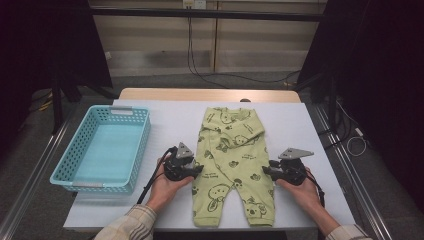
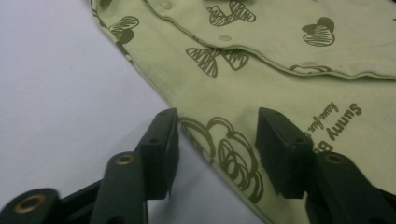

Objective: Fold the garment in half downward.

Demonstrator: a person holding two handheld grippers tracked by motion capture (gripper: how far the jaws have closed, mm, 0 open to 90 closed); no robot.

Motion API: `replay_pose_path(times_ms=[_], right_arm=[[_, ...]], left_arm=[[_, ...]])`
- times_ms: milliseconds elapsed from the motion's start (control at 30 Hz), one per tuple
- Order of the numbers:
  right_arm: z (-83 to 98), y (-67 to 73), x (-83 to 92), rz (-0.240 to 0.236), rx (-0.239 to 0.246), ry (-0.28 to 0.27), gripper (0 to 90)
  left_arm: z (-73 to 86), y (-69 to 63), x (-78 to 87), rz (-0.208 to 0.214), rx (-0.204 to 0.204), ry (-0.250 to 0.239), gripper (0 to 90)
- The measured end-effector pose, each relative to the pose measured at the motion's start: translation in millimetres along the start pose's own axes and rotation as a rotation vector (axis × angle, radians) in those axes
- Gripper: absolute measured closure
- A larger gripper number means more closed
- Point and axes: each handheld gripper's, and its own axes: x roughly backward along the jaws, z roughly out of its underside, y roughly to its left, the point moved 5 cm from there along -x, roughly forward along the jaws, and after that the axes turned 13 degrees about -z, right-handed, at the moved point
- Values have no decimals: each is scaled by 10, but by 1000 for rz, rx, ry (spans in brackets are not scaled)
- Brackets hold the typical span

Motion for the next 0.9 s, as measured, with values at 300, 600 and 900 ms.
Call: replay_pose_path(times_ms=[300, 600, 900], right_arm=[[-15, -15, 3, -23, -18, -4, 872], [-17, -42, 76, -12, -13, -24, 876], [-7, -23, 179, -25, 4, -43, 877]], left_arm=[[-7, -67, 4, 42, -2, -5, 846], [0, -67, 29, 44, 14, 0, 872], [25, -75, 88, 77, -6, 21, 872]])
